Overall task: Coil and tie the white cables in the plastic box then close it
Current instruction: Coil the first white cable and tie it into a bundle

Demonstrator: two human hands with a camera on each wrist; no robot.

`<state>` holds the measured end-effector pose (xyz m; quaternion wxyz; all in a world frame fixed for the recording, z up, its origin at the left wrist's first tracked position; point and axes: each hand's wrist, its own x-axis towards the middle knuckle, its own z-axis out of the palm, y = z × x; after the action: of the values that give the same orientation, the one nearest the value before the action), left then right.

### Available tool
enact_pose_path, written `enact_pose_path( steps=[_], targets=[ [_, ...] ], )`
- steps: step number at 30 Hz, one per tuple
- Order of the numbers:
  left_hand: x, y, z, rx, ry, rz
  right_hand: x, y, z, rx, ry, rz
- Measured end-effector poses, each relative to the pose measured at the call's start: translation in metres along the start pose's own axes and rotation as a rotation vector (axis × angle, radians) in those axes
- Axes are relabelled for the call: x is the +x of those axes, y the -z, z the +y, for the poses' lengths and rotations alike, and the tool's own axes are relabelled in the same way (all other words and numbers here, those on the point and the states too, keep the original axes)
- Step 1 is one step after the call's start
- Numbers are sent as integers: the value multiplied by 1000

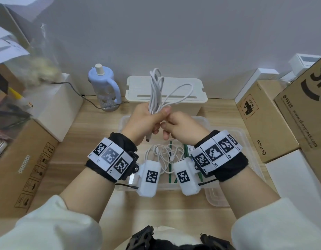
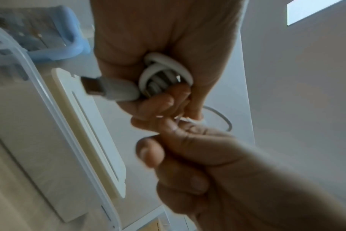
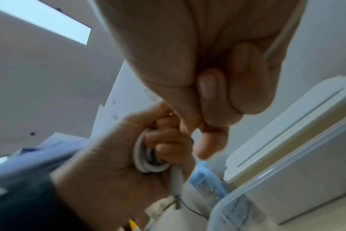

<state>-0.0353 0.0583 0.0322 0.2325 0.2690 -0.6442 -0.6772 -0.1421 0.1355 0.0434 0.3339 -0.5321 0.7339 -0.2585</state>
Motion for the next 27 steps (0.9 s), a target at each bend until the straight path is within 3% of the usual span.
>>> enact_pose_path(
  steps=[3, 5, 7, 10, 13, 17, 20, 22, 24, 27],
  targets=[
    [3, 4, -2, -112, 6, 122, -4, 3, -4, 266, 6, 46],
    [3, 5, -2, -175, 14, 125, -5, 6, -3, 411, -10, 66],
    [2, 6, -2, -200, 28, 113, -6, 9, -1, 397, -26, 131],
    [2, 10, 4, -208, 49, 84, -2, 14, 12, 334, -94, 345],
    [-2, 13, 12, -258, 137, -149, -1, 14, 19, 311, -176, 450],
    [-7, 2, 15, -220, 364, -550, 4, 15, 8, 230, -185, 359],
    [-2, 4, 12, -262, 549, -656, 2, 16, 0, 263, -159, 206],
    [1, 9, 11, -384, 628, -704, -3, 13, 0, 395, -74, 235],
    [0, 10, 13, -422, 650, -675, -7, 9, 5, 436, -19, 272],
    [-3, 7, 17, -270, 541, -498, -2, 5, 12, 461, -5, 305]
  ],
)
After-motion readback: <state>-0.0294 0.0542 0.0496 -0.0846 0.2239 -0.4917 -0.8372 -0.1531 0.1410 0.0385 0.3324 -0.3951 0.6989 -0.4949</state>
